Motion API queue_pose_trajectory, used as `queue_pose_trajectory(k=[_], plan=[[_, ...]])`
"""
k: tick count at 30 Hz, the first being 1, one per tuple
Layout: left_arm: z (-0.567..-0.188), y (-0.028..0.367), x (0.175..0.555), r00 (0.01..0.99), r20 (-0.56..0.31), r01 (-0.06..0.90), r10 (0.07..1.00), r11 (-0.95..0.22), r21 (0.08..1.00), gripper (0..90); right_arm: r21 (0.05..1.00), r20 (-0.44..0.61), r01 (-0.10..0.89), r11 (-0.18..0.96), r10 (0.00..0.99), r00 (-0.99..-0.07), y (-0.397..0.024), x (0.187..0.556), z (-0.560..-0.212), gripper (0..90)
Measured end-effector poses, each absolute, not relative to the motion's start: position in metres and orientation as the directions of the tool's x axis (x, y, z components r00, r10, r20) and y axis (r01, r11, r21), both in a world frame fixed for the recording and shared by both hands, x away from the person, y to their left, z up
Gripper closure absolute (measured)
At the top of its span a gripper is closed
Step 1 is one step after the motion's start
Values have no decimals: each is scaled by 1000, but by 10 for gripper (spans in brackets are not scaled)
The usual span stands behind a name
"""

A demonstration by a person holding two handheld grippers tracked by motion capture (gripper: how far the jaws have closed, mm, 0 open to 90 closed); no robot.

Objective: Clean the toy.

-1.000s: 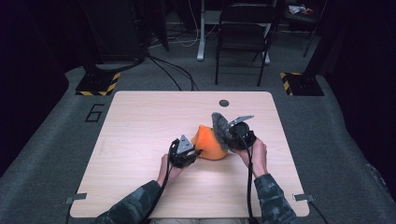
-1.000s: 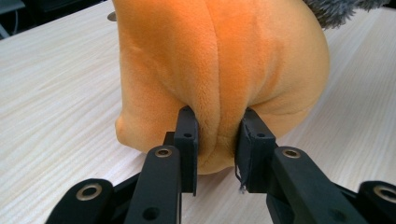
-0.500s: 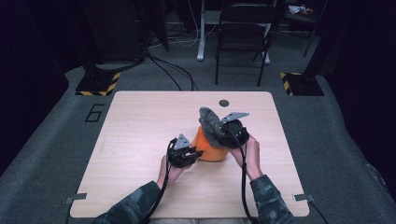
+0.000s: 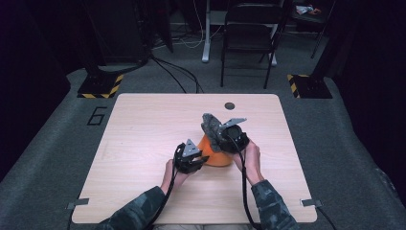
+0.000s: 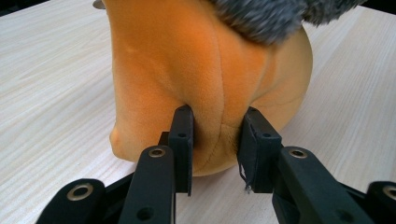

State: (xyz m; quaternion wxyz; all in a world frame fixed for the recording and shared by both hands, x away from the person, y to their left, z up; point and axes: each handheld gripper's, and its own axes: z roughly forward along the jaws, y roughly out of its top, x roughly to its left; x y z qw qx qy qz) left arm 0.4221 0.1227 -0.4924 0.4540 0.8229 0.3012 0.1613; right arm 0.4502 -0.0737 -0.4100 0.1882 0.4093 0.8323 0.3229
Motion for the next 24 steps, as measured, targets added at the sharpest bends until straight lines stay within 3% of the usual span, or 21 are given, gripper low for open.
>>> queue_pose_trajectory(k=[24], plan=[[-494,126,426,778,-30,352,627,-397,848,682,561,23,736,379,882,-471,-135,469,-453,709]])
